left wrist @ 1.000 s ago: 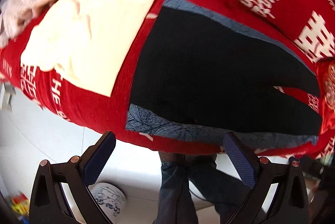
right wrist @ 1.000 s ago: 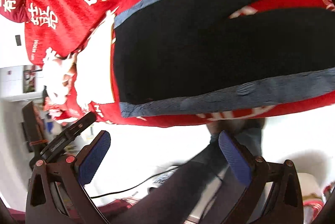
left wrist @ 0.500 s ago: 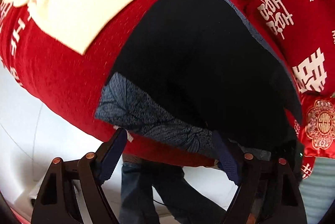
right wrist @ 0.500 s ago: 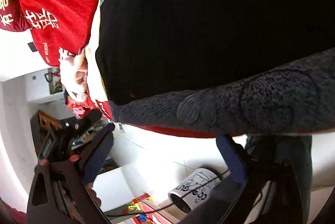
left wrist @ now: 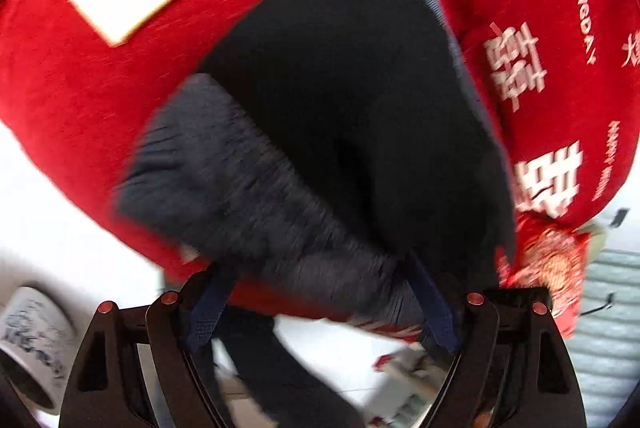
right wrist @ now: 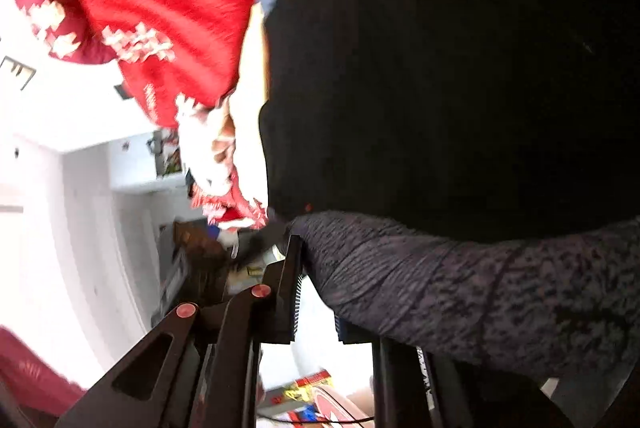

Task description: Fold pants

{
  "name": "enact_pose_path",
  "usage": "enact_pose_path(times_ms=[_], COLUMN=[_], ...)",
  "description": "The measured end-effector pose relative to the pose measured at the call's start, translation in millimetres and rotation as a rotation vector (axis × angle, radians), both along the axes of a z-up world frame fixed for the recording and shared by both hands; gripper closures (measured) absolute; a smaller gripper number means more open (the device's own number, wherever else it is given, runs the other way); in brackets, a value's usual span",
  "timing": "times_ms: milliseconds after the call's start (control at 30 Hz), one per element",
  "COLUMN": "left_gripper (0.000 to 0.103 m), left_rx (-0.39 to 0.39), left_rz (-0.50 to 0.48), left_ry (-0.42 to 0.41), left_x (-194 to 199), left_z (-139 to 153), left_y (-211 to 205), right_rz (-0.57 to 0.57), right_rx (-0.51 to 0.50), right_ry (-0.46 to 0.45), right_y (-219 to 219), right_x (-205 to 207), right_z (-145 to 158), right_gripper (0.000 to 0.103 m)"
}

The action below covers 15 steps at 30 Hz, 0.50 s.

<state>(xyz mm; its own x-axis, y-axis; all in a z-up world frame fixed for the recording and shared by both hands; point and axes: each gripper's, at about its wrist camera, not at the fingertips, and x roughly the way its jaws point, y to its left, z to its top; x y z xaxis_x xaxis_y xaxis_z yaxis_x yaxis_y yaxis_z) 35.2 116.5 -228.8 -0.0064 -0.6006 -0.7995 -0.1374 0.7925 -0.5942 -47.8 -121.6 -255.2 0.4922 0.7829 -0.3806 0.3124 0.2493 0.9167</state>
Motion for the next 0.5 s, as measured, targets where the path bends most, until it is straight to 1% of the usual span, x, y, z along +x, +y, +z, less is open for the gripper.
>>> enact_pose_path(times_ms=[33,67,100,133,200,233,300,333,367,433,500], left_gripper=[0.018,0.021,0.042,0.059,0.07,0.07,0.07,0.07,0.07,0.07,0.07], left_rx=[-0.011,-0.009,0.006,0.011,0.005,0.011,0.031,0.034,0.034,0.036,0.038], left_rz=[0.004,0.006,0.002,-0.017,-0.052,-0.068,-0.109,-0.125,-0.137,-0.165,-0.191], left_ry=[-0.007,-0.019,-0.033,-0.032,-0.035,-0.04,-0.057,-0.057,-0.055,-0.051,-0.043], left_x=[5,9,14,18,21,21,21,22,22,23,23], left_z=[0,0,0,-2,-4,-4,-1,0,1,2,2], left_y=[-5,-10,-16,-22,-29,-30,-34,-35,-36,-36,-36], right_rz=[0.023,0.046,0.065,0.083,0.091,0.076,0.015,-0.025,-0.064,-0.132,-0.193], right_rx=[-0.014,-0.027,-0.03,-0.032,-0.064,-0.072,-0.092,-0.095,-0.1,-0.109,-0.081], right_ry=[-0.011,-0.021,-0.026,-0.026,-0.012,0.002,0.041,0.058,0.076,0.125,0.153], right_y=[1,3,4,4,-1,-7,-27,-37,-47,-63,-73], right_x=[2,4,5,5,0,-6,-25,-36,-49,-72,-90], right_z=[5,10,11,11,10,8,-3,-7,-11,-22,-32], right_gripper=[0.089,0.089,0.089,0.086,0.084,0.082,0.059,0.055,0.052,0.052,0.052])
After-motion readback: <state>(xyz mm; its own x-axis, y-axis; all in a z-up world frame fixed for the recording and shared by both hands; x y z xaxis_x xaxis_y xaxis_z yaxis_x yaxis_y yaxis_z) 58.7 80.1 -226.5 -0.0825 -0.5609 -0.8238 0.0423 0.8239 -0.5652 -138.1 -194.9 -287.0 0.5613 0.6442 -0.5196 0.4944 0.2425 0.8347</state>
